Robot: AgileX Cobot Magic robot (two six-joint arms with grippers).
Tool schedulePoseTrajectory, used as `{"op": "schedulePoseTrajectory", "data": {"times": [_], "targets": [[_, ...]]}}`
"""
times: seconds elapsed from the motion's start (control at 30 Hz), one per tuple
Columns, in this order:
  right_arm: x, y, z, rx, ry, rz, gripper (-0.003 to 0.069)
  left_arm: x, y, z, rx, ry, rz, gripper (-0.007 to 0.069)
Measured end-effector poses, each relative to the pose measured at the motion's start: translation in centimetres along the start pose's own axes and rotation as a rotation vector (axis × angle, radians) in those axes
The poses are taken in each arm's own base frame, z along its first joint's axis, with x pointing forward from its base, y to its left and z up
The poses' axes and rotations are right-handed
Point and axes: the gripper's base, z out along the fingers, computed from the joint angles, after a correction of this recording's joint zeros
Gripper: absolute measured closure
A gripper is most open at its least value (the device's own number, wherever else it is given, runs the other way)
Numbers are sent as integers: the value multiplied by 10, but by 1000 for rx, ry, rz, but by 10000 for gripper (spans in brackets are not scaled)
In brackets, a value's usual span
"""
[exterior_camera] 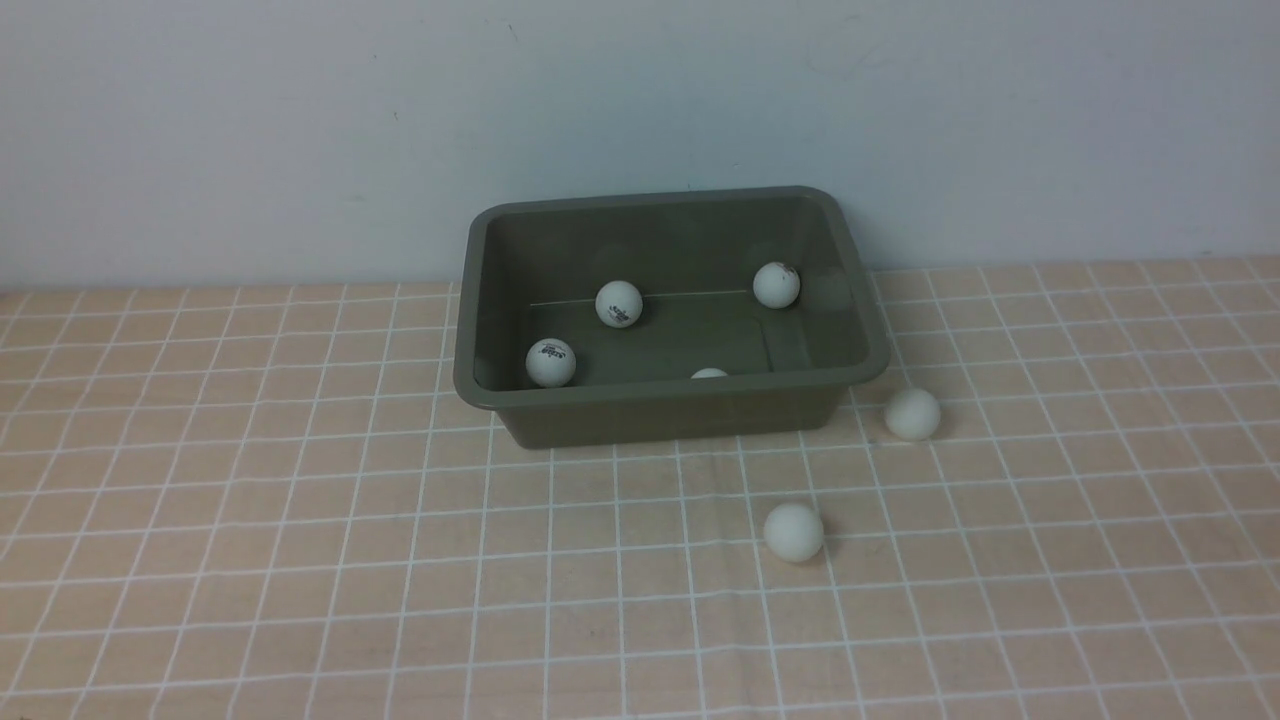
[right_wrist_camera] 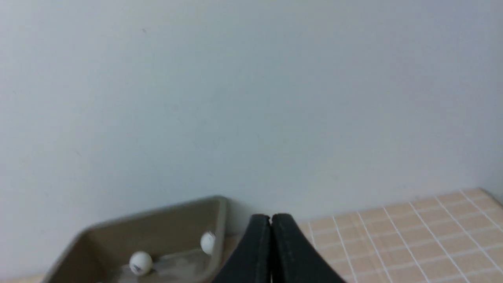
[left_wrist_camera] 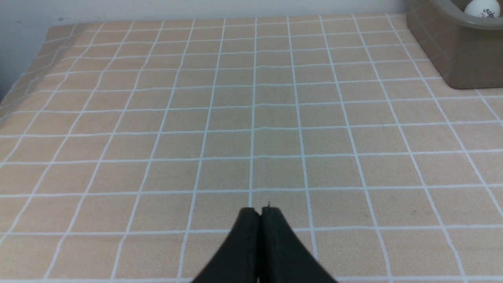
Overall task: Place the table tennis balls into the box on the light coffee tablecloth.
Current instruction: 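Reach for and grasp a ping pong ball on the table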
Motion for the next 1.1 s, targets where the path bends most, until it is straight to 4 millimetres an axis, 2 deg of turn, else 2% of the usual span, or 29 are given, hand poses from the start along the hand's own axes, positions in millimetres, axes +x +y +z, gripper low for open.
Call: {"op": "schedulePoseTrajectory", "data": {"times": [0.23, 0.53, 0.63, 0.73, 0.8, 0.83, 0.9, 1.0, 1.1], "targets": [[-13, 4, -1, -50, -141, 53, 673, 0, 0, 0, 0, 0, 0, 693], [-12, 5, -1, -60, -127, 72, 673, 0, 0, 0, 0, 0, 0, 693], [-4, 5, 3, -54, -28, 61, 673, 0, 0, 0, 0, 0, 0, 693], [13, 7, 15, -74, 212, -26, 673, 0, 0, 0, 0, 0, 0, 693], [24, 10, 26, -139, 376, -145, 671, 0, 0, 0, 0, 0, 0, 693], [26, 11, 27, -148, 397, -156, 671, 0, 0, 0, 0, 0, 0, 693], [34, 16, 40, -262, 513, -263, 662, 0, 0, 0, 0, 0, 0, 693], [39, 23, 60, -370, 584, -223, 624, 0, 0, 0, 0, 0, 0, 693], [44, 28, 84, -451, 634, -153, 542, 0, 0, 0, 0, 0, 0, 693]]}}
